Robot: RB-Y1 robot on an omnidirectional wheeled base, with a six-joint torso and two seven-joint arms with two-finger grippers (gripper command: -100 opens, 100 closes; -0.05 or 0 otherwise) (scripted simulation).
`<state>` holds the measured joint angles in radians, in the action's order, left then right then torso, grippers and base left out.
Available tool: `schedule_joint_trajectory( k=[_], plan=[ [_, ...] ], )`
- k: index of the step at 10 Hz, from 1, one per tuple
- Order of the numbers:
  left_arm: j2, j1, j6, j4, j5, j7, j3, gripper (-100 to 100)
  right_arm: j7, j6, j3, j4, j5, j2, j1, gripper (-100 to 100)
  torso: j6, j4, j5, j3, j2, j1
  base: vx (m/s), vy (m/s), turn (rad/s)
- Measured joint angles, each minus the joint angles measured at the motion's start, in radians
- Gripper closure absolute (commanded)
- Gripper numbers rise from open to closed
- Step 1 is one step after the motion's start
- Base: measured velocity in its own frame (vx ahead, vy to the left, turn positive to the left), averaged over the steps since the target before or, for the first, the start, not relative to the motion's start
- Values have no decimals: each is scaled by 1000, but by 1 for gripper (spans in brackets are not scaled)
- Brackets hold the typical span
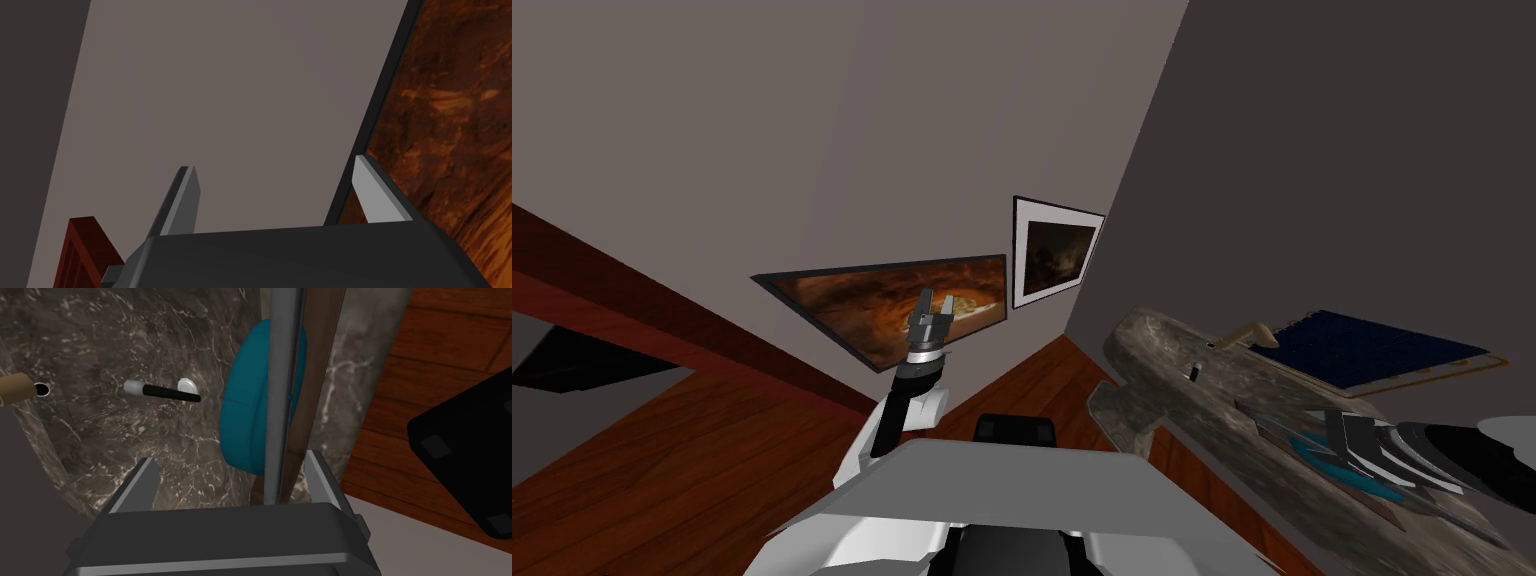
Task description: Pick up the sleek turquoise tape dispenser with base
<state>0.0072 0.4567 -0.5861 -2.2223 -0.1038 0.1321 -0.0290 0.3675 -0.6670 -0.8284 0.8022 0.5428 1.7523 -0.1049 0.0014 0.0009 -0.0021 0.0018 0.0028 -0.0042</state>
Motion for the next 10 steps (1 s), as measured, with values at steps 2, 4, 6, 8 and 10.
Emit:
schedule_joint_trajectory(
  k=[2,4,6,8,10],
  plan=[
    [0,0,0,0,0,0,0,0,-2,-1,-1,-3,2,-4,0,100,1,0,1,-1,-2,2,-3,-1,-9],
    [0,0,0,0,0,0,0,0,-1,-1,0,-4,2,-3,1,100,2,0,1,-1,-3,2,0,0,0],
    [0,0,0,0,0,0,0,0,-2,-1,0,-4,2,-3,1,0,1,0,1,-1,-3,3,0,0,0],
    [0,1,0,0,0,0,0,0,2,1,1,8,-6,6,-3,100,5,0,2,-1,-3,4,38,23,-249],
    [0,0,0,0,0,0,0,0,16,-7,2,21,-17,24,-8,0,2,0,2,-1,-3,5,14,10,-36]
  ],
)
